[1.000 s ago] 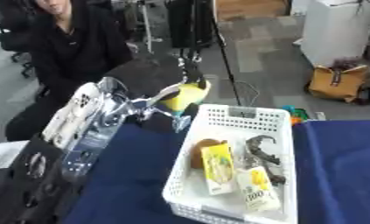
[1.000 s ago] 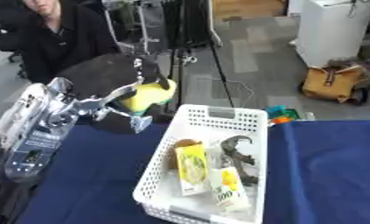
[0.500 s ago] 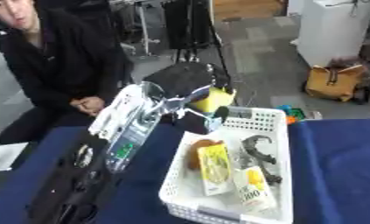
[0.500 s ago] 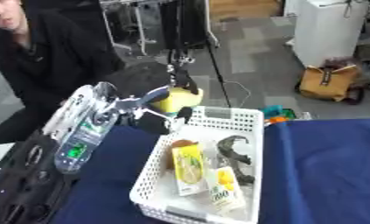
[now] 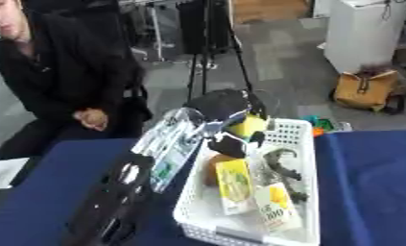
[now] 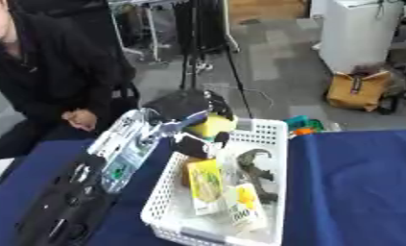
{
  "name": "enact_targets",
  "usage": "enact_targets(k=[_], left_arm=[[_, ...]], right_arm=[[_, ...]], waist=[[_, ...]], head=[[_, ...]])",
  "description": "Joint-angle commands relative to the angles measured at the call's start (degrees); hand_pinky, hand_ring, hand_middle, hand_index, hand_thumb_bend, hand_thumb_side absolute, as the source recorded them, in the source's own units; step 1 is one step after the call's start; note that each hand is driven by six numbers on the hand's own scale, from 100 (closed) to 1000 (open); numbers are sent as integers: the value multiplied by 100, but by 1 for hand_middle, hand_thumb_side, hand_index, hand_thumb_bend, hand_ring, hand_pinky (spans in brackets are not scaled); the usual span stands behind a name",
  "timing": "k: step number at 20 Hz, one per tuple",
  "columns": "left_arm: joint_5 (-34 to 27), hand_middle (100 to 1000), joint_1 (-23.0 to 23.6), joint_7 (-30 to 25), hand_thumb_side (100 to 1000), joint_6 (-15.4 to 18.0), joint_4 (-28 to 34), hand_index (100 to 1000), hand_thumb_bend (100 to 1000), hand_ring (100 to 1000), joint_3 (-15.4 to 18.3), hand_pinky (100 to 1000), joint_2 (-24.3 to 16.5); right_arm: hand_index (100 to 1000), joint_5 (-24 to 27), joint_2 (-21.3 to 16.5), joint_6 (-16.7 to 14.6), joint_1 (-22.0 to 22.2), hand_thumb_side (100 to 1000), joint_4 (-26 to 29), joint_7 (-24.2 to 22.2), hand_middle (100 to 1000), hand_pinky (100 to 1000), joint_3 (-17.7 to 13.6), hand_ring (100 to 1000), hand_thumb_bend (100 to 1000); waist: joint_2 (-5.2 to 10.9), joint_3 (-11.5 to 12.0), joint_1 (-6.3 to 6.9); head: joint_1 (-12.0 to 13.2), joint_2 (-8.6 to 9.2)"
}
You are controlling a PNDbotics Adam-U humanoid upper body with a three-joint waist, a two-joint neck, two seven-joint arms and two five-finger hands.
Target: Pick up objects on the table and place them in the box.
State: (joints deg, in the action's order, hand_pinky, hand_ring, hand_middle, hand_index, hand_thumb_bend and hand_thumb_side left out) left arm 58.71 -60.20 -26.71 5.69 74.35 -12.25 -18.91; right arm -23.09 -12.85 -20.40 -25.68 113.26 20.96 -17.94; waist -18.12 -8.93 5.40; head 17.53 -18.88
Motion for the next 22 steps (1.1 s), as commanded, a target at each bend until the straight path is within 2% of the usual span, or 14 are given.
enact_targets(k=[1, 2, 5, 6, 7, 8, 9, 10, 11, 13, 14, 15, 22], left_arm=[[-191, 771, -147, -19, 247, -9, -260, 932, 100, 708, 11, 546, 42], [-297, 811, -154, -69, 245, 4, -329, 980, 100, 765, 14, 614, 60], [-678, 849, -190, -238, 248, 36, -476, 1000, 100, 789, 56, 651, 94], [-799, 874, -205, -280, 393, 31, -510, 1000, 100, 818, 71, 683, 101], [-949, 899, -229, -319, 611, 41, -543, 1000, 100, 856, 86, 725, 116], [-1069, 901, -247, -346, 676, 47, -569, 1000, 100, 860, 95, 735, 117], [-1228, 907, -264, -369, 873, 50, -596, 1000, 100, 874, 115, 767, 135], [-1366, 915, -278, -389, 948, 45, -620, 1000, 100, 886, 125, 783, 137], [-1505, 971, -295, -425, 1000, 52, -638, 1000, 100, 950, 126, 865, 147], [-1737, 1000, -318, -508, 1000, 57, -664, 1000, 100, 1000, 127, 950, 155], [-1830, 1000, -327, -550, 1000, 51, -674, 1000, 100, 1000, 129, 950, 155], [-1902, 1000, -334, -595, 1000, 48, -682, 1000, 100, 1000, 130, 1000, 157], [-1956, 1000, -356, -965, 1000, 108, -625, 1000, 100, 1000, 122, 1000, 138]], right_arm=[[656, 31, -47, -11, -72, 885, 133, -20, 491, 591, 18, 529, 100], [656, 33, -45, -12, -75, 886, 133, -23, 491, 591, 19, 529, 100], [656, 37, -43, -16, -88, 886, 133, -26, 491, 590, 24, 529, 100], [656, 38, -42, -17, -90, 886, 133, -27, 491, 590, 26, 529, 100], [656, 40, -40, -19, -93, 886, 133, -31, 491, 590, 32, 529, 100], [656, 41, -38, -21, -94, 886, 133, -35, 491, 590, 34, 529, 100], [656, 44, -36, -23, -96, 886, 133, -39, 491, 590, 37, 529, 100], [656, 46, -36, -24, -98, 886, 133, -41, 491, 590, 39, 529, 100], [656, 48, -34, -26, -101, 887, 133, -44, 491, 590, 43, 529, 100], [656, 52, -32, -29, -104, 887, 133, -50, 491, 589, 47, 529, 100], [656, 53, -31, -30, -105, 887, 133, -52, 491, 589, 48, 529, 100], [656, 55, -30, -30, -106, 887, 133, -54, 491, 589, 48, 529, 100], [657, 56, -33, -27, -99, 887, 133, -58, 491, 587, 44, 529, 100]], waist=[[100, -16, -31], [97, -22, -31], [91, -38, -30], [90, -42, -29], [87, -50, -26], [85, -54, -24], [84, -57, -25], [84, -58, -24], [83, -62, -24], [81, -68, -24], [80, -69, -23], [80, -72, -23], [81, -69, -18]], head=[[19, 66], [14, 67], [3, 55], [3, 53], [5, 53], [6, 52], [9, 48], [9, 45], [14, 43], [17, 43], [16, 43], [16, 43], [8, 36]])
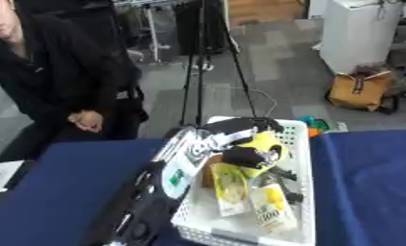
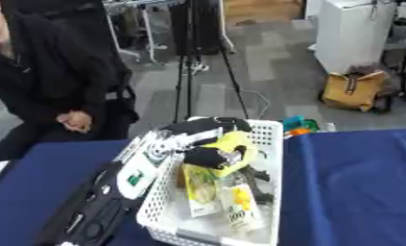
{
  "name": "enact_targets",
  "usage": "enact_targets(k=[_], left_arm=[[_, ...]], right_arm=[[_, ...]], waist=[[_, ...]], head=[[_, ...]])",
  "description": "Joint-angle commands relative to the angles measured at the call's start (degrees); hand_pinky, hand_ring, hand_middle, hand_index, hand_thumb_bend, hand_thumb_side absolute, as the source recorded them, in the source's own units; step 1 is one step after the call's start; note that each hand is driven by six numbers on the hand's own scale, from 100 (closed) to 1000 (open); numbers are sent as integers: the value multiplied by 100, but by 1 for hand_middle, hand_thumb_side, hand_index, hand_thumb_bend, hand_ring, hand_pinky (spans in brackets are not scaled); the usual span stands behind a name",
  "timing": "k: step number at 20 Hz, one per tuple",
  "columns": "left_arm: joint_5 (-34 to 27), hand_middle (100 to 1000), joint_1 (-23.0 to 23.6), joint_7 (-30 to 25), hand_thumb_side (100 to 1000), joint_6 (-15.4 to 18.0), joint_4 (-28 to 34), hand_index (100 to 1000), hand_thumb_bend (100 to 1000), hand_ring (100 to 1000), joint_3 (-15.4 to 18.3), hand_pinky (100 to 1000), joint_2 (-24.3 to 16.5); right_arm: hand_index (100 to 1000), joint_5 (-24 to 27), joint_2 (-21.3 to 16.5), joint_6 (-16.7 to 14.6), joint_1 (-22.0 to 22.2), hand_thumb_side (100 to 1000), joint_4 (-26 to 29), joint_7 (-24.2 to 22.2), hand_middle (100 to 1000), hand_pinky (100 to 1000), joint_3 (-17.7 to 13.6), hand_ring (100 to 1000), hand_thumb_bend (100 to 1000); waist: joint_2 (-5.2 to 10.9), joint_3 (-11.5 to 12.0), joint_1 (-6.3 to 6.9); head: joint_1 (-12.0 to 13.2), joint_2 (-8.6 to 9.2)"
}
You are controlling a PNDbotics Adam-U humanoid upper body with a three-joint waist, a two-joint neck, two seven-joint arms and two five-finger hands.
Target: Pick up objects on the table and place them in the box.
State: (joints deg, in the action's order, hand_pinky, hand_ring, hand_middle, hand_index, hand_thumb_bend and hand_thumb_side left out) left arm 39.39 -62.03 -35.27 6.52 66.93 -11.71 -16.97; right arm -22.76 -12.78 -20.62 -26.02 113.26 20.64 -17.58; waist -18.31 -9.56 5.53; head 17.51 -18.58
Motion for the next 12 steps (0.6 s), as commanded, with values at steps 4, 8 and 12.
enact_targets(k=[4, 8, 12], left_arm=[[16, 1000, -187, -182, 1000, 38, 199, 1000, 100, 1000, 66, 1000, -63], [175, 1000, -213, -235, 1000, 25, 300, 1000, 100, 1000, 63, 1000, -90], [650, 1000, -230, -149, 1000, 16, 576, 1000, 100, 1000, 95, 1000, -151]], right_arm=[[657, 21, -38, -1, -60, 886, 133, -29, 491, 587, 8, 529, 100], [657, 19, -33, 11, -54, 886, 133, -21, 491, 587, 7, 529, 100], [657, 13, -32, 28, -42, 887, 133, -14, 491, 586, 4, 529, 100]], waist=[[107, -5, -33], [131, -1, -39], [154, 11, -43]], head=[[12, 1], [7, 2], [-5, -6]])
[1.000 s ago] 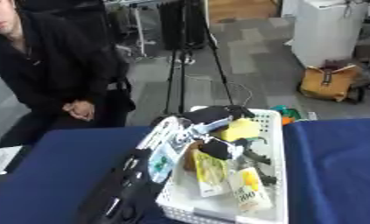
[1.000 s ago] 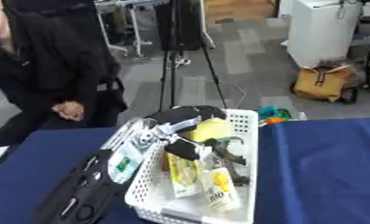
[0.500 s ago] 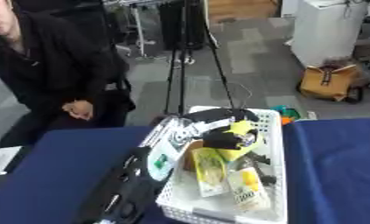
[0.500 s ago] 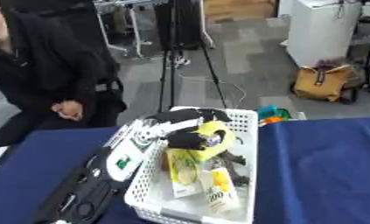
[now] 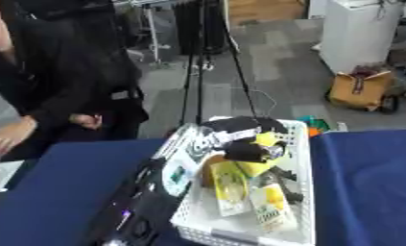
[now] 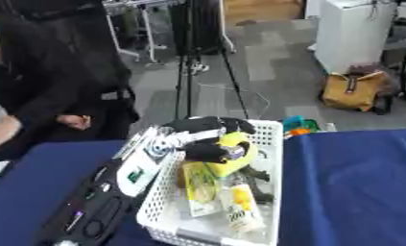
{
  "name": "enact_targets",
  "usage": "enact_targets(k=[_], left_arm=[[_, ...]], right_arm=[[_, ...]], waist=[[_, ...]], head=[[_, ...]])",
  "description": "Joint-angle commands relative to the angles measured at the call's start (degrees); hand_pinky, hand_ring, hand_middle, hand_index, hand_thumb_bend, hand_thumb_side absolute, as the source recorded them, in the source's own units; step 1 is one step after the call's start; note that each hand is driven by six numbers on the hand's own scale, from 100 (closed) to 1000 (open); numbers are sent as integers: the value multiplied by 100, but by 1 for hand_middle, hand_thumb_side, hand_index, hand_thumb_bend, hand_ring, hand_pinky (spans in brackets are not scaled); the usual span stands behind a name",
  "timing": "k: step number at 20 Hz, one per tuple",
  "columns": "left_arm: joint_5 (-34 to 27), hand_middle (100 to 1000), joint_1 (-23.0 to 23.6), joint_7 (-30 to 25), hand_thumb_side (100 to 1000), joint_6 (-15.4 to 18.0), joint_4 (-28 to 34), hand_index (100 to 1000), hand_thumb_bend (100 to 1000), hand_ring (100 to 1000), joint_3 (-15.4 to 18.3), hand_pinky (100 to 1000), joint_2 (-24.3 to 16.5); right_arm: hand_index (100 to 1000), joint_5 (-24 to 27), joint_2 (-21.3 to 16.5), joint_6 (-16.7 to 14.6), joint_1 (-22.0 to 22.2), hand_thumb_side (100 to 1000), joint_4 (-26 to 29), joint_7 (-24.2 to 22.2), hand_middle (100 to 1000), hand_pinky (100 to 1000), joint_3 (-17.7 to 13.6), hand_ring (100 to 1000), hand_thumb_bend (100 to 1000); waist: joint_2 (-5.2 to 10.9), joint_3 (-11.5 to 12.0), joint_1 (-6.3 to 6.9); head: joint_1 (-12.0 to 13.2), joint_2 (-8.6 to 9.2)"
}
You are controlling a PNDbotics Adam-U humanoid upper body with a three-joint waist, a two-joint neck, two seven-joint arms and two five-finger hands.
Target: Pick up objects on the table and place them in the box.
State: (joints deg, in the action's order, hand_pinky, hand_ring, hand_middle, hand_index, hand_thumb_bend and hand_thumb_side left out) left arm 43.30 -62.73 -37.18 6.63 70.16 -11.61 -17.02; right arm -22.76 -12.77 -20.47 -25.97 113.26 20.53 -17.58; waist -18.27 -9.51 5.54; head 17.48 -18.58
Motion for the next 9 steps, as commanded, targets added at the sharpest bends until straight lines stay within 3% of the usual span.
enact_targets(k=[1, 4, 5, 8, 9], left_arm=[[387, 1000, -172, 61, 972, 14, 342, 1000, 100, 1000, 98, 1000, -164], [751, 1000, -188, 107, 932, 66, 643, 1000, 100, 1000, 137, 1000, -212], [819, 1000, -202, 123, 822, 83, 750, 1000, 100, 1000, 162, 1000, -231], [896, 1000, -205, 84, 813, 78, 1077, 1000, 100, 1000, 237, 1000, -293], [895, 1000, -209, 69, 712, 73, 1192, 1000, 100, 1000, 261, 1000, -328]], right_arm=[[657, 12, -34, 15, -44, 887, 133, 1, 491, 586, 5, 529, 100], [657, 11, -33, 19, -38, 887, 133, 6, 491, 586, 7, 529, 100], [657, 11, -32, 20, -34, 887, 133, 10, 491, 586, 6, 530, 100], [657, 7, -34, 26, -26, 887, 133, 24, 491, 585, 4, 530, 100], [656, 5, -34, 29, -22, 887, 133, 29, 492, 585, 2, 531, 100]], waist=[[158, 9, -43], [173, 19, -42], [184, 23, -44], [205, 29, -46], [217, 40, -47]], head=[[-5, -12], [-9, -19], [-12, -20], [-19, -29], [-27, -44]])
